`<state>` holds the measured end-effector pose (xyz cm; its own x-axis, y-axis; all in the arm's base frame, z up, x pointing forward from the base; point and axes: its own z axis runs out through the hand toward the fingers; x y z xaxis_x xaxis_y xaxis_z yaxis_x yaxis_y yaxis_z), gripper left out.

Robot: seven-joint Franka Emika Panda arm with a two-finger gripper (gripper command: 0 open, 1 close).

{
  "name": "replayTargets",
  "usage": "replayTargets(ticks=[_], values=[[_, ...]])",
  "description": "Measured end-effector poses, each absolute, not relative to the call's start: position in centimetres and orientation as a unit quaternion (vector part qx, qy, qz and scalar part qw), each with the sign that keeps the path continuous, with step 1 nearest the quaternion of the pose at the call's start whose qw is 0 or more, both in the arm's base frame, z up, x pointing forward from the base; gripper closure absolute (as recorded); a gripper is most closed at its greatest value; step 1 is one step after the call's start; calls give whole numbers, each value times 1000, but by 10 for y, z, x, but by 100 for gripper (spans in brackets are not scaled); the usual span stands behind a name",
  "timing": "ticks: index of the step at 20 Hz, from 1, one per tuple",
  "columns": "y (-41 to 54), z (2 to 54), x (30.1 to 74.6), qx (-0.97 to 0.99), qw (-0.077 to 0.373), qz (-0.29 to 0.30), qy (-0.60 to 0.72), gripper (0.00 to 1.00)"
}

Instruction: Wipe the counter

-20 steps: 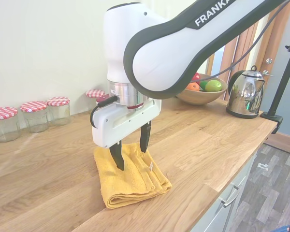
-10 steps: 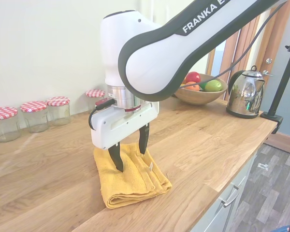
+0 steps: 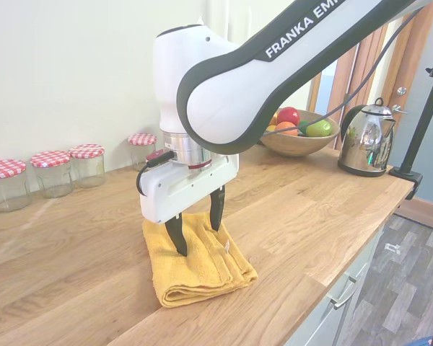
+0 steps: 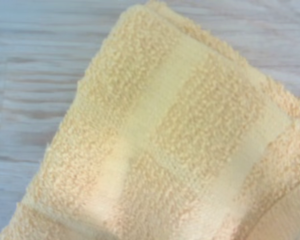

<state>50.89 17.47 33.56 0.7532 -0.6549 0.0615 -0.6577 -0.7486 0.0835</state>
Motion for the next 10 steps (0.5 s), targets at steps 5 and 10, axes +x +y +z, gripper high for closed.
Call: replayTargets(ticks=[5,10], values=[[183,332,505,938,47,15,-344,100],[187,330,503,938,36,16,-343,100]])
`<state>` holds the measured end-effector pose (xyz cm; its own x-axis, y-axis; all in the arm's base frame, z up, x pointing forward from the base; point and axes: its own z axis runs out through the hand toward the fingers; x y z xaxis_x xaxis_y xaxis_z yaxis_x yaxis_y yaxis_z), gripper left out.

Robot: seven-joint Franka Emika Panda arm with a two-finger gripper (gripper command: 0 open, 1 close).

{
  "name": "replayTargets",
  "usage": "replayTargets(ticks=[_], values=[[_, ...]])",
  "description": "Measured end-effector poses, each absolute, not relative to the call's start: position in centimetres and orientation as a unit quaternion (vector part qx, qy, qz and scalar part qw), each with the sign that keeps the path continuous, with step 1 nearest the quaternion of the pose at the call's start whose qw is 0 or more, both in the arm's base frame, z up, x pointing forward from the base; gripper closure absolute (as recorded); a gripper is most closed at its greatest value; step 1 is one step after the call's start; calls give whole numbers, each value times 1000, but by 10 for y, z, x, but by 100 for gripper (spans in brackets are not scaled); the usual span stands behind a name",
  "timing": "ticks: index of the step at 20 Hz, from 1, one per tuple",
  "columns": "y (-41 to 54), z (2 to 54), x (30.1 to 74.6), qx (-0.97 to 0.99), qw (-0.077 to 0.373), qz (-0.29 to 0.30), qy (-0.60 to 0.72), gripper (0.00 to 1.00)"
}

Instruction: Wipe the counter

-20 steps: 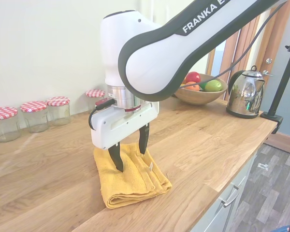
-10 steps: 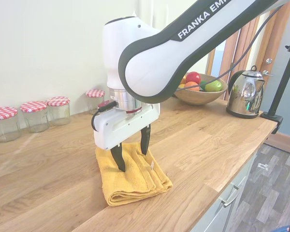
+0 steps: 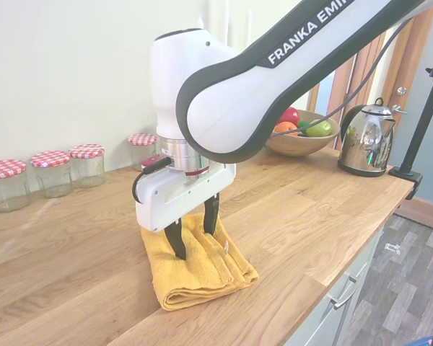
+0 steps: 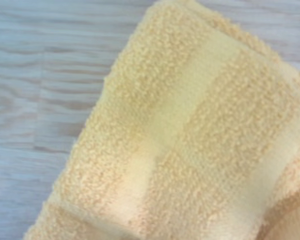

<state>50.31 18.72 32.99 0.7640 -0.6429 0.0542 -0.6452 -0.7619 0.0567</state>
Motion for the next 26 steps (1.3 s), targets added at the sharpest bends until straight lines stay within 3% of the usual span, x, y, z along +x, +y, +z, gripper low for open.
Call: replayTargets(ticks=[26], values=[[140,331,519,940,25,7,-341,100]])
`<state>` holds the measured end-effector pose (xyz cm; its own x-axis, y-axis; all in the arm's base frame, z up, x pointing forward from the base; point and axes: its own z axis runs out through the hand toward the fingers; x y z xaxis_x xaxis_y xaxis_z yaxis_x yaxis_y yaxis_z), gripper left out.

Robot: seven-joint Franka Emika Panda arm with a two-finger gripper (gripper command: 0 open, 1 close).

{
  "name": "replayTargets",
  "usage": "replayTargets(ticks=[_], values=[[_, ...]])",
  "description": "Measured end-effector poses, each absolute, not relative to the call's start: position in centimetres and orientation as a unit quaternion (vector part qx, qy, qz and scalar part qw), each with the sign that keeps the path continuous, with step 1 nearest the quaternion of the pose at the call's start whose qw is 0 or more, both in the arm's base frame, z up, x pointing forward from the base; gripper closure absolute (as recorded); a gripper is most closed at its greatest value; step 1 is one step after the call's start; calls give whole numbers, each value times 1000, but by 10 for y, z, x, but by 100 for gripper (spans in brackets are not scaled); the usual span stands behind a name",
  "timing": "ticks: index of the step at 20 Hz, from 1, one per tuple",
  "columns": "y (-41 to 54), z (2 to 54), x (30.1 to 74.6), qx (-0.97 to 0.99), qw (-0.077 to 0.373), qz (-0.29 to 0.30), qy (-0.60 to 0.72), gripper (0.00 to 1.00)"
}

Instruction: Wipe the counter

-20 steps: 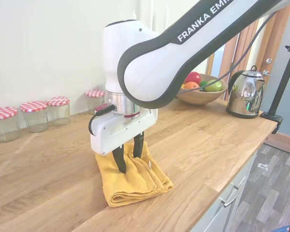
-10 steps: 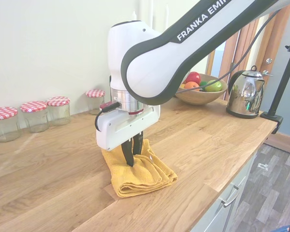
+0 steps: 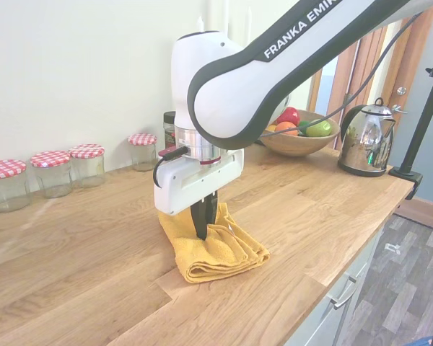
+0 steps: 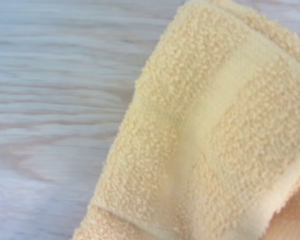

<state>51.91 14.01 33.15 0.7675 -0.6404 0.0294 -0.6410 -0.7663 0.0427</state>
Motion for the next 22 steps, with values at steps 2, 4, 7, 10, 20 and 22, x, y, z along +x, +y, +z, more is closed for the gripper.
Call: replayTargets(ticks=[2,4,7,10,20,22], values=[[133,332,521,939,25,6,-343,100],[121,332,525,937,22,4,-347,100],[99,333,530,936,17,0,-352,100],[85,332,532,933,11,-4,-359,100],[-26,340,543,921,-13,-9,-389,100],[-48,340,544,918,-18,-11,-395,100]])
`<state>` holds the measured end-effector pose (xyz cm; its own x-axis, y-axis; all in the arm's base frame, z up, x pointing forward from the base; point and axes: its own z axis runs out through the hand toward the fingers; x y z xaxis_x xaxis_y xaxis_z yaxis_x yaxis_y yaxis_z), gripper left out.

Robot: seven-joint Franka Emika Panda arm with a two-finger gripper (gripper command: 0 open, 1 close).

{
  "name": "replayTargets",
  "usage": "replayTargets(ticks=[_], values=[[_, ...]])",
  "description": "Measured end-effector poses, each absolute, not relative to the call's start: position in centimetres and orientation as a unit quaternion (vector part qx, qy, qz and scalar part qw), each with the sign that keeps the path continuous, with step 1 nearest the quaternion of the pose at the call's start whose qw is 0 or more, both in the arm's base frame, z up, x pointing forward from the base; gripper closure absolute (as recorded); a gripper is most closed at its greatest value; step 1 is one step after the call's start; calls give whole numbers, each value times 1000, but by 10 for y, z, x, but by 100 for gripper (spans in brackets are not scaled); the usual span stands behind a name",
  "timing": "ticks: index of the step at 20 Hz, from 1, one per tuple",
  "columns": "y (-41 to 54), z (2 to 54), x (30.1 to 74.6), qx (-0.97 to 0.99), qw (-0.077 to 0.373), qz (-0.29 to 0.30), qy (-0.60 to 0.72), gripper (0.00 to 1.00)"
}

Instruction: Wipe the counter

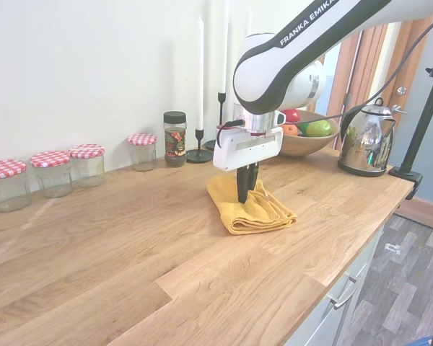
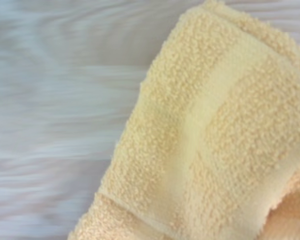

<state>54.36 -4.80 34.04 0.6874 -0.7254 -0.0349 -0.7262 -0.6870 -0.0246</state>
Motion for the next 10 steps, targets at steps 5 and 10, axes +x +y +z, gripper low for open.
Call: replayTargets(ticks=[5,10], values=[[-103,331,543,-910,31,19,414,100],[-139,329,539,-902,47,18,429,100]])
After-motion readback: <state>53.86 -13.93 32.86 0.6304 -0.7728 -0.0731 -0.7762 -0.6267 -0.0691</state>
